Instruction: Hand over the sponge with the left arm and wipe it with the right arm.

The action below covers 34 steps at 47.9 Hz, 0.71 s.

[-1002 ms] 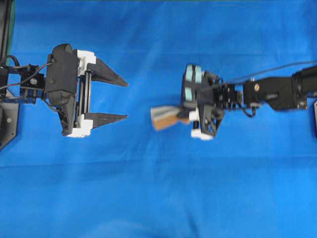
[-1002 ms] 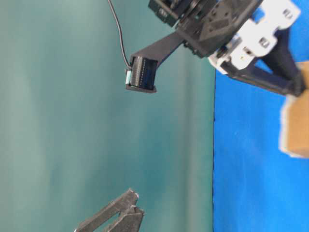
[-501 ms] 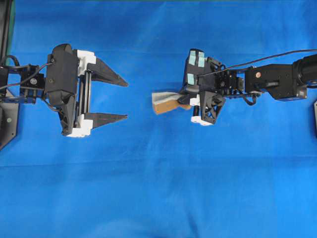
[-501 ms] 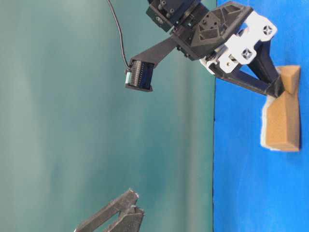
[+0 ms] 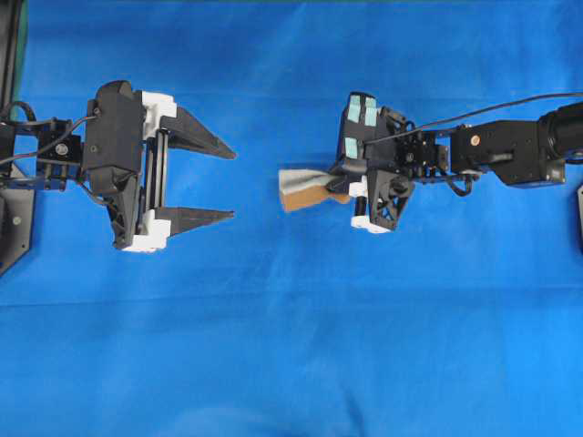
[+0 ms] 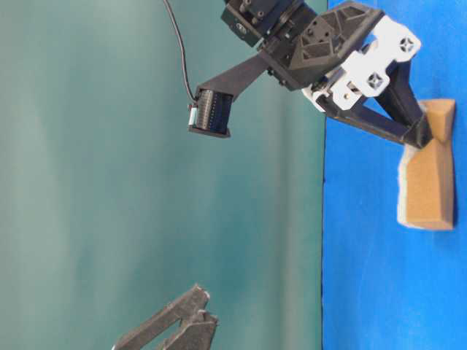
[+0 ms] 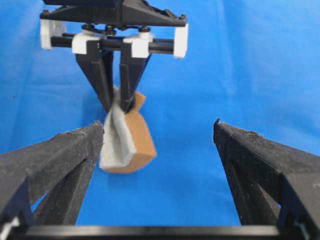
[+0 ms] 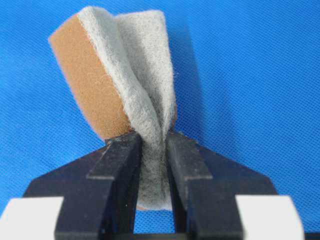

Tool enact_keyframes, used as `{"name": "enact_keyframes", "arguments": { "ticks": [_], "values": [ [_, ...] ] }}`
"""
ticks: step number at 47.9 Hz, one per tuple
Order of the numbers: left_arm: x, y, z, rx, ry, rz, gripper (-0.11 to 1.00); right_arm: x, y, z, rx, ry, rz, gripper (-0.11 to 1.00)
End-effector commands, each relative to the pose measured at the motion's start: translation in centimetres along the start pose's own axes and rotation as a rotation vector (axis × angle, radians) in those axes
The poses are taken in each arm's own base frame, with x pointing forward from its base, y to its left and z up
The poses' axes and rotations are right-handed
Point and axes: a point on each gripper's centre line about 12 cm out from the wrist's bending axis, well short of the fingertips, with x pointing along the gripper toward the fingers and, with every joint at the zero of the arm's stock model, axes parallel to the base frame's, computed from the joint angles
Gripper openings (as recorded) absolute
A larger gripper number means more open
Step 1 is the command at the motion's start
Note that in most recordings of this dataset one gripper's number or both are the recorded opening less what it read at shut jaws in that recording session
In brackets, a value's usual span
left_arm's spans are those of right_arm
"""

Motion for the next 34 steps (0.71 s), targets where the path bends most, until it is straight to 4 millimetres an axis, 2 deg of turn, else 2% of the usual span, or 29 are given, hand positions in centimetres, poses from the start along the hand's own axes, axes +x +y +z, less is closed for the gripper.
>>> {"name": "enact_keyframes", "arguments": {
  "ticks": [1, 10, 17, 20, 34],
  "values": [
    [-0.1, 0.0, 0.7, 0.000, -0.025, 0.000, 0.89, -0.7, 0.2, 1.1, 0.001, -0.038, 0.005, 0.23],
    [-0.1, 0.0, 0.7, 0.002, -0.026, 0.000, 0.89, -0.7, 0.5, 1.1, 0.007, -0.039, 0.009, 0.25],
    [-0.1, 0.0, 0.7, 0.002, -0.026, 0.000, 0.89, -0.7, 1.1, 1.3, -0.004, -0.040, 0.020, 0.65],
    [-0.1, 0.0, 0.7, 0.002, -0.026, 0.000, 0.89, -0.9, 1.2, 1.4, 0.000, -0.043, 0.021, 0.73],
    [-0.1, 0.0, 0.7, 0.004, -0.026, 0.000, 0.89, -3.1, 2.5, 2.9, -0.013, -0.085, 0.045, 0.74]
  ]
}}
